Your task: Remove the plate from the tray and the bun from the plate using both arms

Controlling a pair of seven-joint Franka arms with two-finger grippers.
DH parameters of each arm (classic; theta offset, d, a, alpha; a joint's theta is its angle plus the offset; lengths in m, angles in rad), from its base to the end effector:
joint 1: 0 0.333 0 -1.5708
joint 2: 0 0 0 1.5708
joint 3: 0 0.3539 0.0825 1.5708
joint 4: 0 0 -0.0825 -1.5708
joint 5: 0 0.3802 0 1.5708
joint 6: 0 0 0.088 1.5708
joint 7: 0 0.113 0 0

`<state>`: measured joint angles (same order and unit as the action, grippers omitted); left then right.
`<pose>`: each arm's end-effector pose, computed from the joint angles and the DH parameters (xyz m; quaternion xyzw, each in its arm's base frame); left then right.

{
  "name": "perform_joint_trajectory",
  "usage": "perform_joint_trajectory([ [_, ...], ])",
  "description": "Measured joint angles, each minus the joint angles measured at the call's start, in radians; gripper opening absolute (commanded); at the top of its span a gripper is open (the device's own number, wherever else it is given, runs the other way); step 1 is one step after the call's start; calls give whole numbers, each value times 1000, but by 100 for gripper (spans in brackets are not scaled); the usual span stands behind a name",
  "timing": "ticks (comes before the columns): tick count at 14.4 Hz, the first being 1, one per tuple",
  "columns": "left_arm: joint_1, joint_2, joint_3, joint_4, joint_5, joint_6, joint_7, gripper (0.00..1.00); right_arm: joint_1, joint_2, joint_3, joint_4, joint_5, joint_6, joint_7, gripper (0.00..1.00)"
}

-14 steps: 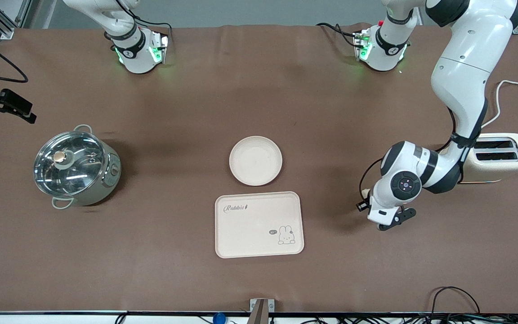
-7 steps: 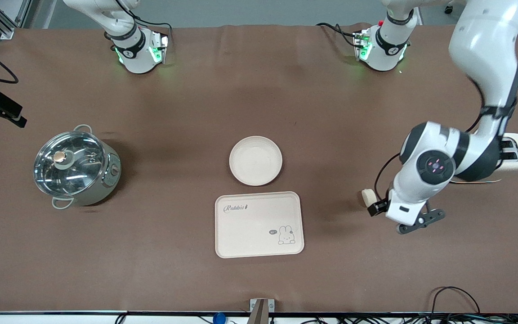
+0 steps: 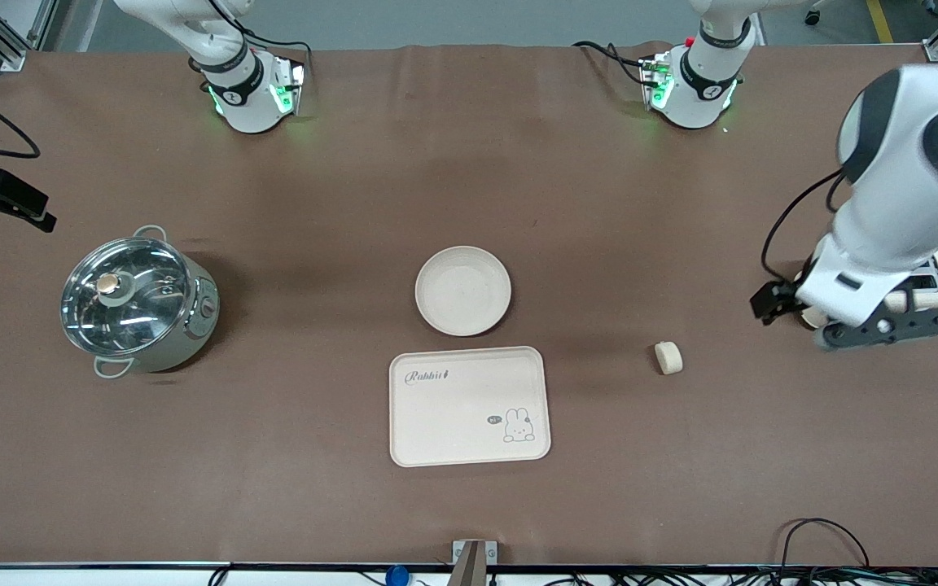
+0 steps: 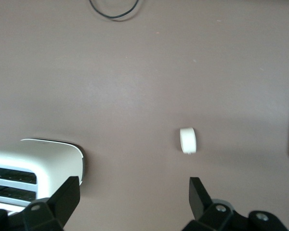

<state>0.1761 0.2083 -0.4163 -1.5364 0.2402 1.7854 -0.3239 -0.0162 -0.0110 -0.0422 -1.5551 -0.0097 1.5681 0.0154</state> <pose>0.6242 -0.1039 0.5792 -0.9963 -0.0248 -0.0495 0.0650 0.5461 -0.0332 0.6695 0.9992 -0.0370 0.0119 0.0049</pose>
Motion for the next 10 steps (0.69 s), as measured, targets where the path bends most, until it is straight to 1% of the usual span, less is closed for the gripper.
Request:
perform_joint_trajectory([
  [2, 22, -65, 18, -1, -87, -42, 99, 100, 0, 0, 0, 0, 0, -2, 0, 100],
  [3, 8, -100, 55, -7, -127, -63, 145, 100, 0, 0, 0, 0, 0, -2, 0, 100],
  [5, -83, -182, 184, -52, -194, -102, 223, 100, 0, 0, 0, 0, 0, -3, 0, 100],
  [6, -119, -225, 230, -84, -213, -111, 251, 100, 0, 0, 0, 0, 0, -3, 0, 100],
  [8, -151, -305, 265, -146, -229, -142, 288, 100, 0, 0, 1, 0, 0, -9, 0, 100],
  [10, -174, -357, 283, -179, -229, -180, 291, 100, 0, 0, 0, 0, 0, -11, 0, 100],
])
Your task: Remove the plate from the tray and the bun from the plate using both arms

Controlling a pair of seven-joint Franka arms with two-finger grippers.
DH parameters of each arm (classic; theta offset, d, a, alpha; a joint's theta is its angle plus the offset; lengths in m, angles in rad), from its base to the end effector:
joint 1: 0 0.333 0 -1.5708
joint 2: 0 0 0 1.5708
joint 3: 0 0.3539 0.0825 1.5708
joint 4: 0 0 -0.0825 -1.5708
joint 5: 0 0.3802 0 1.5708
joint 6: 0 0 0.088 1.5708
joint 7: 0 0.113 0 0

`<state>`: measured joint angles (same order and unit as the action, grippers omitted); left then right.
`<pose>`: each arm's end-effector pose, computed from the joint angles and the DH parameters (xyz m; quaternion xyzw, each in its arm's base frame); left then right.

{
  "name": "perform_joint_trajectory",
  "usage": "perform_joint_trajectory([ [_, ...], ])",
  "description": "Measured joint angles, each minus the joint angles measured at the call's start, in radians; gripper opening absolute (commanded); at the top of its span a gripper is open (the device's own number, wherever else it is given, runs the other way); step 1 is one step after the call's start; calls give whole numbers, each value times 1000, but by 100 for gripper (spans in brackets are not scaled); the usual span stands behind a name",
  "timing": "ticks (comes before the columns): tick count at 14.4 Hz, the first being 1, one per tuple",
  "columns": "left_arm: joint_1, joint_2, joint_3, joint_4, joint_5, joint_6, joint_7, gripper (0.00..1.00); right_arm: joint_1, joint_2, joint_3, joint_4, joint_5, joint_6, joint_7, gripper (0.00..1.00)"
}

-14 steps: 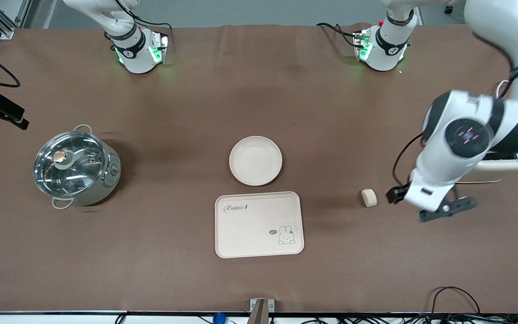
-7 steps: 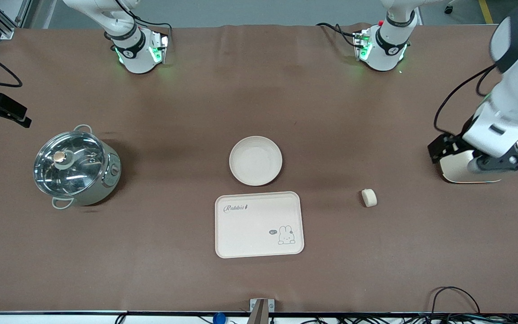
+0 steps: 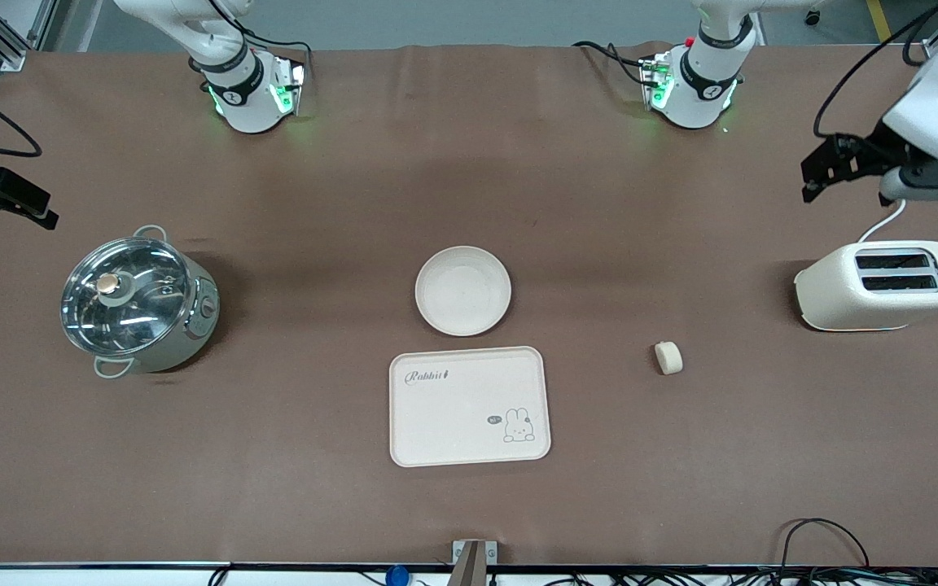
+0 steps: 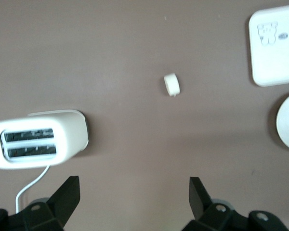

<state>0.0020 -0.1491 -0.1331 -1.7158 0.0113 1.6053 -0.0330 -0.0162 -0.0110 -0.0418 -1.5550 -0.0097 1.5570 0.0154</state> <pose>0.4967 -0.0702 0.6691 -0.9985 0.0486 -0.0198 0.0139 0.5449 -0.0329 0.6686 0.9993 -0.0368 0.0064 0.0048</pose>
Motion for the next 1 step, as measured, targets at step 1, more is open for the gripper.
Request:
perform_joint_trajectory([
  [1, -3, -12, 5, -3, 0, -9, 3, 100, 0, 0, 0, 0, 0, 0, 0, 100],
])
